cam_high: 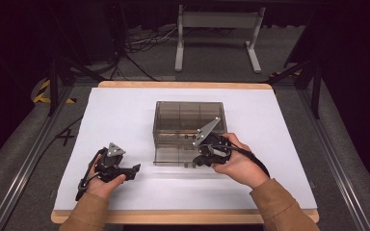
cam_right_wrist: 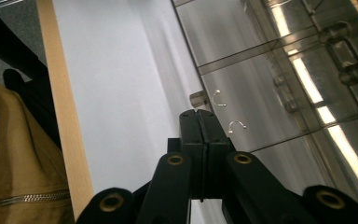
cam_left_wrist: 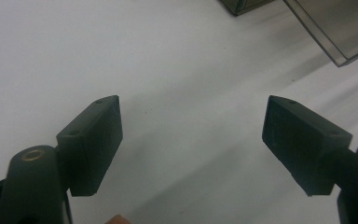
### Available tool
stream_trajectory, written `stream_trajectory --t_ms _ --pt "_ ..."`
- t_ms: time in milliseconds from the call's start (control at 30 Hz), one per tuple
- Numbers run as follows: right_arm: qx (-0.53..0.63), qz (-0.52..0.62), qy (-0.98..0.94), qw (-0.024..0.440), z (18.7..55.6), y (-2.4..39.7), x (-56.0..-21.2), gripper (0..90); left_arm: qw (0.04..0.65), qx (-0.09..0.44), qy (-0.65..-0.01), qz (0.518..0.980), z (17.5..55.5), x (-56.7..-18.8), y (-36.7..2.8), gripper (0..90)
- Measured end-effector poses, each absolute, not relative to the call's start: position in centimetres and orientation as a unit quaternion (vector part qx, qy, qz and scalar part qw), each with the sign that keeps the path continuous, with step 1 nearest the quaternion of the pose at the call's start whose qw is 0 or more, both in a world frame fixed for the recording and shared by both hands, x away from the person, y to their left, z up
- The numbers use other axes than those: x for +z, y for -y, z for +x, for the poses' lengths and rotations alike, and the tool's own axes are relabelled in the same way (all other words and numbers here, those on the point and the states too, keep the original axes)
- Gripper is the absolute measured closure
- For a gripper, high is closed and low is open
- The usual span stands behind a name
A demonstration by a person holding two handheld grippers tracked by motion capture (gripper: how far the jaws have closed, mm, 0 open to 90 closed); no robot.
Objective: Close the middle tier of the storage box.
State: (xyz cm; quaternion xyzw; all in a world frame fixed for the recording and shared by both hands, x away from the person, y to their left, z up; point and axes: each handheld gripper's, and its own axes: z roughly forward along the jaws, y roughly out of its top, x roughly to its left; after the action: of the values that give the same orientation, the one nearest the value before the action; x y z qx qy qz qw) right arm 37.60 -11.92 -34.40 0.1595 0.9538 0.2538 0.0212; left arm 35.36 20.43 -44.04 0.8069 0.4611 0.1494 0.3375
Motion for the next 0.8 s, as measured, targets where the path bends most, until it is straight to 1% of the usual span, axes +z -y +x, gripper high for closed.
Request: stream_trajectory --t_ms 467,600,800 --pt "0.270 0.123 -0.955 0.000 36.4 12.2 -35.2 90.0 0.333 0.154 -0.460 0.809 35.3 -44.0 -20.4 20.8" --pt "0.262 0.112 -0.959 -0.013 36.1 12.2 -35.7 90.0 0.334 0.154 -0.460 0.808 35.3 -44.0 -20.4 20.8" --pt "0.258 0.101 -0.961 -0.018 36.1 12.1 -36.2 90.0 0.334 0.153 -0.459 0.809 35.3 -44.0 -20.4 20.8"
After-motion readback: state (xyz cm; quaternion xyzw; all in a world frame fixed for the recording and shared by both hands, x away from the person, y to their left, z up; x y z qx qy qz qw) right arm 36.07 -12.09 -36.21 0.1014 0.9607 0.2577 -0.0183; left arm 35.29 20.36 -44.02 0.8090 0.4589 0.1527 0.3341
